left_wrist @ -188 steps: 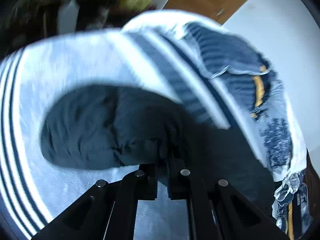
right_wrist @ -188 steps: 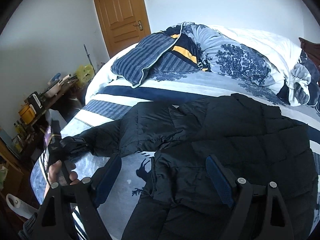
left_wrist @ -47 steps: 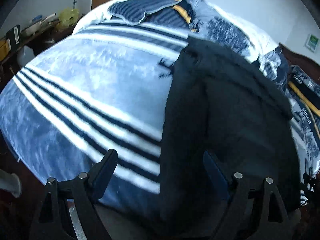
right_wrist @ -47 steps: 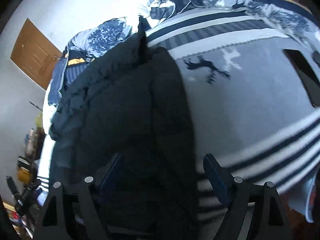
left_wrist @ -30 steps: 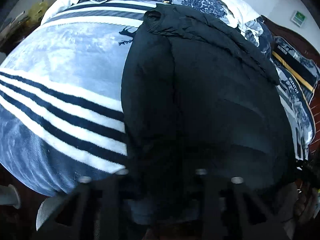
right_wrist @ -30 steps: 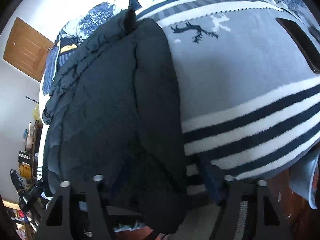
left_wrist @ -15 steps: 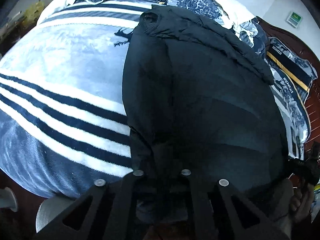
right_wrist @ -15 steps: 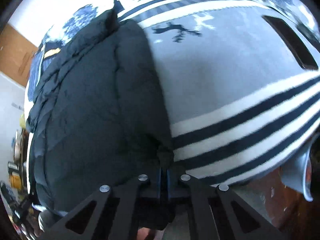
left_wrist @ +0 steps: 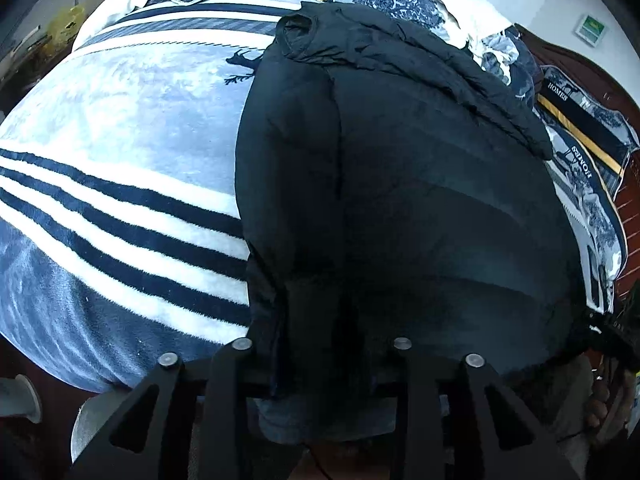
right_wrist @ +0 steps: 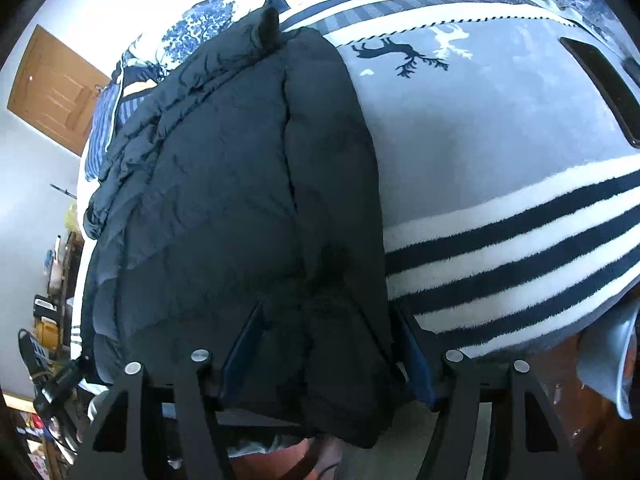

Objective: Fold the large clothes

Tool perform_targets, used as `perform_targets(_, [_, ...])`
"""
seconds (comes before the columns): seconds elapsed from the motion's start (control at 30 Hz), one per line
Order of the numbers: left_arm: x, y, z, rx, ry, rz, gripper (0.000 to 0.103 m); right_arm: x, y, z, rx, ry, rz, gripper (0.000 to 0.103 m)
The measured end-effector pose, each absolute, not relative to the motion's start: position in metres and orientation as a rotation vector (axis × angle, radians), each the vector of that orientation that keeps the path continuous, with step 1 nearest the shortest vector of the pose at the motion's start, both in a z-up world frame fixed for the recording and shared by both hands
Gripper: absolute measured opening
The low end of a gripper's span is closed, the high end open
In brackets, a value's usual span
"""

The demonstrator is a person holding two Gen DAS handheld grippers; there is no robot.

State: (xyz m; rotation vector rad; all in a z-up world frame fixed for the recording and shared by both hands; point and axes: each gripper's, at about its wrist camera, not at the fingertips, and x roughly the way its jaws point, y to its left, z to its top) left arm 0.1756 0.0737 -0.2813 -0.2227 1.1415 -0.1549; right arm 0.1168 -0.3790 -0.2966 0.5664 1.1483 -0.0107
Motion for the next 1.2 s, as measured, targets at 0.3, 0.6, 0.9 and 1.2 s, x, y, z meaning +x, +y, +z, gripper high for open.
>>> perform_targets(0.3, [0.194,0.071,-0.292,-0.249,1.172,-0.134,0.049,0.128,-0.37,-0.302,0.492,1.17,-0.027,0.056])
perform_targets(0.6, [0.164,0.068,-0.252,-0.276,1.143,-0.134,0.004,0.119,-0.361,-0.275,0.446,1.119,0.014,0.004])
perform_targets(0.9, [0.118,0.095,-0.221,-0.347,1.103,-0.173,0.004,0.068,-0.365,-0.214,0.47,1.026,0.059,0.004])
perform_targets(1.2, [0.116,0.095,-0.211,-0.384,1.074,-0.177,0.004,0.069,-0.361,-0.215,0.491,1.03,0.076,0.004])
